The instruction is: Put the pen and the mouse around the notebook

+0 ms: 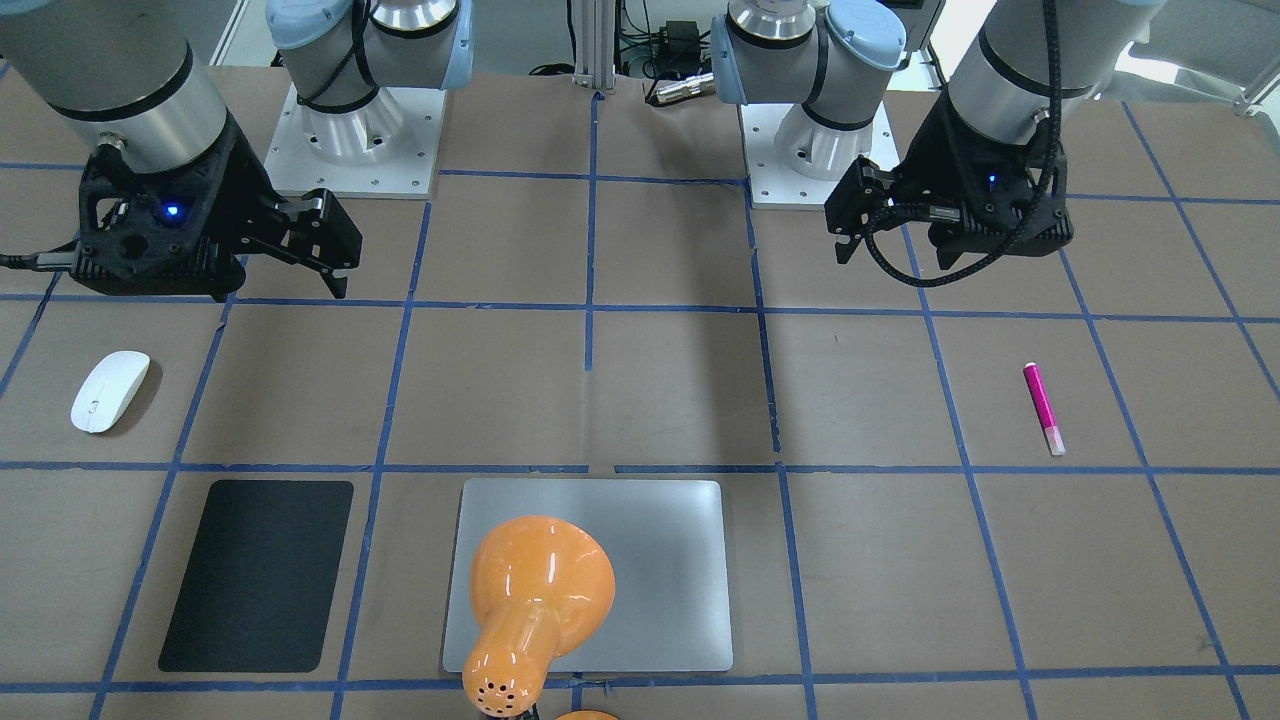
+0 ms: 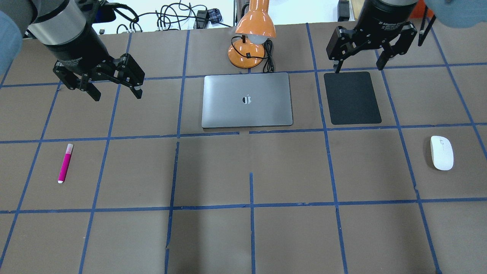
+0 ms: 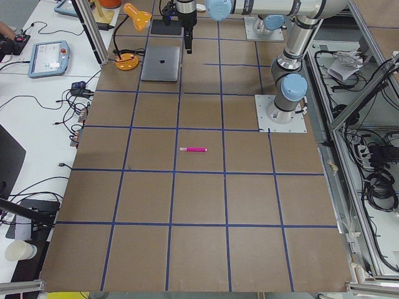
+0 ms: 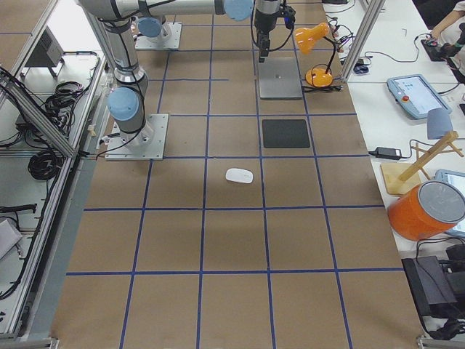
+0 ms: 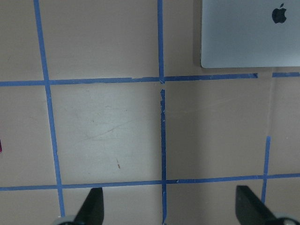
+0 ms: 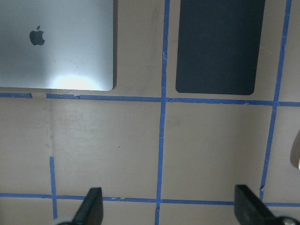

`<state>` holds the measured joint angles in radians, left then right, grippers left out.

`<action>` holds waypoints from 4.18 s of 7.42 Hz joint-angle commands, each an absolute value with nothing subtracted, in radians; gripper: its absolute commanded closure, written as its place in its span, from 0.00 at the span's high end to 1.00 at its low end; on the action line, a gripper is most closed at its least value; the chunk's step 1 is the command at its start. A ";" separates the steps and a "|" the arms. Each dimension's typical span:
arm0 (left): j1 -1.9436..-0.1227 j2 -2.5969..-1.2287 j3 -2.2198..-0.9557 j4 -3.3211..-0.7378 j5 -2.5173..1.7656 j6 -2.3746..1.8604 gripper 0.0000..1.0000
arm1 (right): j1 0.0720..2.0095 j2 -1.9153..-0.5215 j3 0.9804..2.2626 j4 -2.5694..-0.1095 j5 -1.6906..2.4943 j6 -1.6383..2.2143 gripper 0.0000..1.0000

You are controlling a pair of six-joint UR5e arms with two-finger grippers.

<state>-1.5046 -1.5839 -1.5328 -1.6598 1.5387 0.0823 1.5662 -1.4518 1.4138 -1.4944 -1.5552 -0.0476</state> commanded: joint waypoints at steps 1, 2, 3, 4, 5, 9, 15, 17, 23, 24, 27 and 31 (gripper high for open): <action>-1.502 -1.583 -1.534 -1.658 1.528 0.081 1.00 | 1.566 -1.453 1.413 -1.496 -1.551 -0.045 1.00; -1.499 -1.580 -1.532 -1.658 1.532 0.083 1.00 | 1.566 -1.453 1.413 -1.496 -1.552 -0.048 1.00; -1.500 -1.582 -1.534 -1.657 1.525 0.081 1.00 | 1.566 -1.453 1.413 -1.496 -1.552 -0.048 1.00; -1.496 -1.589 -1.535 -1.661 1.538 0.081 1.00 | 1.566 -1.451 1.413 -1.496 -1.555 -0.048 1.00; -1.496 -1.600 -1.536 -1.649 1.534 0.081 1.00 | 1.566 -1.453 1.413 -1.496 -1.554 -0.048 1.00; -1.341 -1.609 -1.600 -1.623 1.529 0.142 1.00 | 1.566 -1.451 1.413 -1.496 -1.554 -0.048 1.00; -1.036 -1.692 -1.739 -1.367 1.583 0.490 1.00 | 1.565 -1.453 1.413 -1.496 -1.555 -0.049 1.00; -0.935 -1.729 -1.888 -1.106 1.586 0.694 1.00 | 1.554 -1.448 1.414 -1.506 -1.552 -0.069 1.00; -0.859 -1.874 -2.039 -0.838 1.583 0.787 1.00 | 1.260 -1.453 1.557 -1.631 -1.560 -0.425 1.00; -0.858 -1.891 -2.034 -0.838 1.583 0.784 1.00 | 1.194 -1.447 1.598 -1.682 -1.556 -0.511 1.00; -0.857 -1.922 -2.026 -0.836 1.583 0.773 0.74 | 1.092 -1.437 1.710 -1.828 -1.560 -0.600 1.00; -0.858 -1.927 -2.025 -0.835 1.585 0.776 0.00 | 0.953 -1.323 1.865 -2.112 -1.612 -0.770 1.00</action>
